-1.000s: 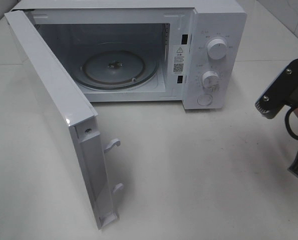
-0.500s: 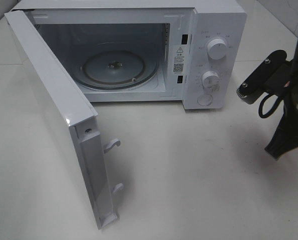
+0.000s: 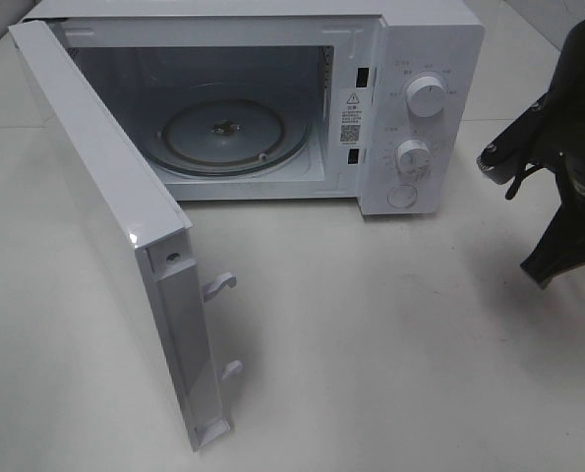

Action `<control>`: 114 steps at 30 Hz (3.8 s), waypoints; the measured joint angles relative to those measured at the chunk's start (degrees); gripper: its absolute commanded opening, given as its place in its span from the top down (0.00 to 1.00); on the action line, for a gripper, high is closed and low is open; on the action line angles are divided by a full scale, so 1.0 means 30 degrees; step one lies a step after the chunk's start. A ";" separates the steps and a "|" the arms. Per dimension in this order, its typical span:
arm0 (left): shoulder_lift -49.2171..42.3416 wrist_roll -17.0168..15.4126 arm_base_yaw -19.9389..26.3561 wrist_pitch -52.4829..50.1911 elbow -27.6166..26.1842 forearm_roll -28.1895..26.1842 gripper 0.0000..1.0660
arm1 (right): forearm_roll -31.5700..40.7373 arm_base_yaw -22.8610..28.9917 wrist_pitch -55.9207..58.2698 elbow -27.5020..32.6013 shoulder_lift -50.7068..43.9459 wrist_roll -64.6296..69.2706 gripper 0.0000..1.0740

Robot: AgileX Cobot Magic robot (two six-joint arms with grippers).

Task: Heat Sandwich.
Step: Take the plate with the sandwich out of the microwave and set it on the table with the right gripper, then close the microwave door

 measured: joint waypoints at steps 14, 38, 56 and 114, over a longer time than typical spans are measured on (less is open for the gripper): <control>0.0000 0.0000 0.0000 0.0000 0.0000 0.0000 0.16 | -0.0363 -0.1795 -0.1585 -0.0076 0.1222 0.0497 1.00; 0.0000 0.0000 0.0000 0.0000 0.0000 0.0000 0.16 | -0.2387 -0.1833 -0.3992 -0.0076 0.5004 0.4202 0.99; 0.0000 0.0000 0.0000 0.0000 0.0000 0.0000 0.16 | -0.2884 -0.1853 -0.5901 -0.0095 0.6704 0.5176 0.98; 0.0000 0.0000 0.0000 0.0000 0.0000 0.0000 0.16 | 0.8499 -0.1853 -0.4278 -0.0076 -0.3782 -0.5519 0.25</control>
